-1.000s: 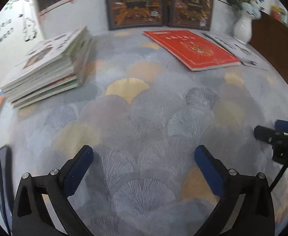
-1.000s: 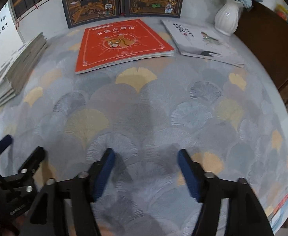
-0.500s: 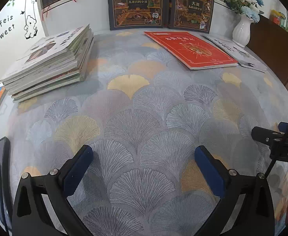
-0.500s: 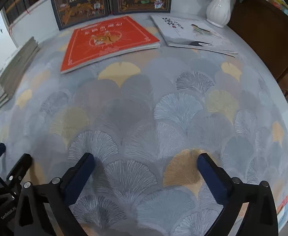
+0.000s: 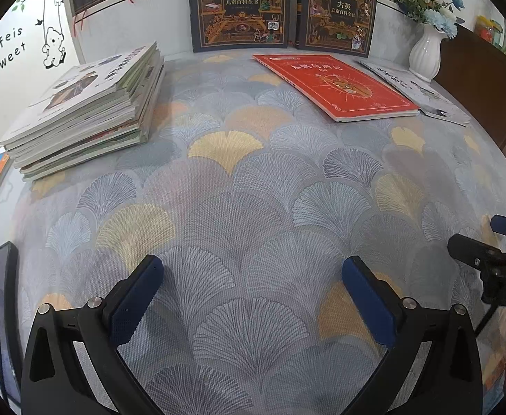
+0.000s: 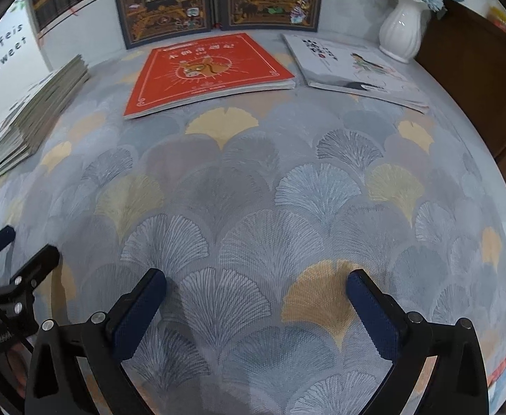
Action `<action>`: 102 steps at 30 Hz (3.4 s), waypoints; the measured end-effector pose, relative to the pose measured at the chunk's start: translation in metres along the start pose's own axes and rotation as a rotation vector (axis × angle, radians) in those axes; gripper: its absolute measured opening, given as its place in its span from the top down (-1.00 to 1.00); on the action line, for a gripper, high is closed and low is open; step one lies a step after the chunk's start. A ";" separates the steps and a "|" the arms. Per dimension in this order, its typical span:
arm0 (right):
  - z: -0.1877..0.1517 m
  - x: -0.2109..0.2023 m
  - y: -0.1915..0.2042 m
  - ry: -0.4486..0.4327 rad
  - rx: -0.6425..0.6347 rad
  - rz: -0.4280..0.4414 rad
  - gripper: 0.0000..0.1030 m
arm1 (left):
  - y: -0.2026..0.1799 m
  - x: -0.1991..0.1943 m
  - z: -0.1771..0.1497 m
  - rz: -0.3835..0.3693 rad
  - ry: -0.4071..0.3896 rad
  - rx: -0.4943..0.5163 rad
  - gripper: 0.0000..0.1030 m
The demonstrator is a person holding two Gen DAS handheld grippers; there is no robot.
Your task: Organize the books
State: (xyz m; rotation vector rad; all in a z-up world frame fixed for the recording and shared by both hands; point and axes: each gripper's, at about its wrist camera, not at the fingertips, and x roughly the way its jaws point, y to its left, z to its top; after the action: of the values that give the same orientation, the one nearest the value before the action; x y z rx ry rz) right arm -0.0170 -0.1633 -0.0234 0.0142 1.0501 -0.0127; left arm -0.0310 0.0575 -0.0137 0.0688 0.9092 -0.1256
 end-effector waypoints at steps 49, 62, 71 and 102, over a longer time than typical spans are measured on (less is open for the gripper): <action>0.232 0.088 -0.037 0.058 -0.080 0.246 -0.18 | -0.045 0.095 0.160 -0.113 0.192 -0.282 -0.42; 0.156 0.064 -0.034 0.157 -0.125 0.337 -0.14 | -0.048 0.071 0.133 -0.261 0.206 -0.255 -0.11; 0.036 0.006 -0.057 0.182 -0.190 0.340 -0.25 | -0.073 0.008 0.034 -0.355 0.290 -0.269 -0.11; 0.003 0.007 -0.097 0.220 0.072 0.536 0.14 | -0.079 -0.016 0.003 -0.511 0.218 -0.547 0.38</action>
State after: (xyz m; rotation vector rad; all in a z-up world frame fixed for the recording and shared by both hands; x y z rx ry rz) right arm -0.0131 -0.2603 -0.0285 0.3690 1.2382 0.4453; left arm -0.0493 -0.0202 0.0003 -0.6729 1.1370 -0.3432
